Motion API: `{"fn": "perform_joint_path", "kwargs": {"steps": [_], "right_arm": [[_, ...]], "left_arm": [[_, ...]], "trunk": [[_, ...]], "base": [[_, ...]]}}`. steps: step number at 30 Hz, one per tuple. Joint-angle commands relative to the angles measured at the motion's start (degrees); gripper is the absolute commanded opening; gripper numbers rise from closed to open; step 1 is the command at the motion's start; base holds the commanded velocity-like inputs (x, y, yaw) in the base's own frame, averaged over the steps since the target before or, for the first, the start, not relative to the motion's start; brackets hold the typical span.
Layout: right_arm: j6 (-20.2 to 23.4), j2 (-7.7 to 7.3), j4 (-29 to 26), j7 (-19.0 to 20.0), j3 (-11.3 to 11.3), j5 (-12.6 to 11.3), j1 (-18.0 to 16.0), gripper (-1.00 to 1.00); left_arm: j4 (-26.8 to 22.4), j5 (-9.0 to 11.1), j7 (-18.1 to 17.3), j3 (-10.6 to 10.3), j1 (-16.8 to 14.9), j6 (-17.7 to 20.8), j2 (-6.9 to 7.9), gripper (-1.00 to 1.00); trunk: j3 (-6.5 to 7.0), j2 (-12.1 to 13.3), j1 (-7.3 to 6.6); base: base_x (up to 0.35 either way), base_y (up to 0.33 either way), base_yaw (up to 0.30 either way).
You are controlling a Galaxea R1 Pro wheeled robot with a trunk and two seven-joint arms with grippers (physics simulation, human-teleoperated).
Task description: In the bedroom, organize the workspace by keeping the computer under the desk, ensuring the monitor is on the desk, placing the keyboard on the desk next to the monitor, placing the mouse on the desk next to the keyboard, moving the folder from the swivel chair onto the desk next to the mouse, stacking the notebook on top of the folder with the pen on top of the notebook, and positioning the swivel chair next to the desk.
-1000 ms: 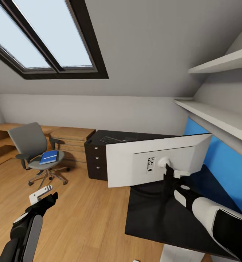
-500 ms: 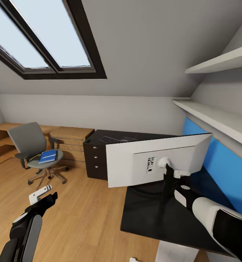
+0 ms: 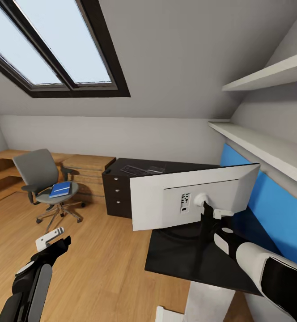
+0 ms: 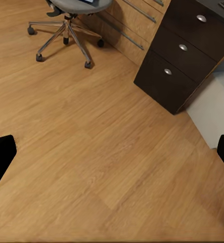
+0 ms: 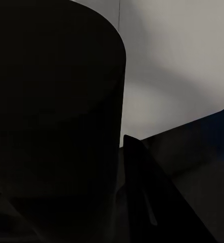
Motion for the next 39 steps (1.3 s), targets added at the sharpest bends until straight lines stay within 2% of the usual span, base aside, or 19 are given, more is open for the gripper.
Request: {"fn": "perform_joint_path", "kwargs": {"steps": [1,11,20,39], "right_arm": [[-0.05,-0.04,-0.26,-0.53,0.25,-0.08,-0.05,-1.00],[-0.05,-0.03,-0.22,-0.53,0.25,2.14,-0.05,-1.00],[-0.05,-0.12,-0.18,-0.53,0.25,2.25,-0.05,-1.00],[-0.05,-0.03,-0.18,-0.53,0.25,2.25,-0.05,-1.00]], "left_arm": [[-0.08,0.60,0.38,0.03,-0.05,0.23,-0.04,1.00],[-0.08,0.69,0.37,0.09,-0.05,0.18,0.04,1.00],[-0.08,0.69,0.37,0.10,-0.05,0.18,0.05,1.00],[-0.06,0.69,0.37,0.10,-0.05,0.18,0.04,1.00]], "trunk": [[-0.10,-0.11,-0.01],[-0.10,-0.11,-0.01],[-0.10,-0.11,-0.01],[-0.10,-0.11,-0.01]], "base": [[-0.140,-0.001,0.000],[-0.013,-0.124,0.000],[0.144,-0.238,0.000],[0.045,-0.013,0.000]]}}
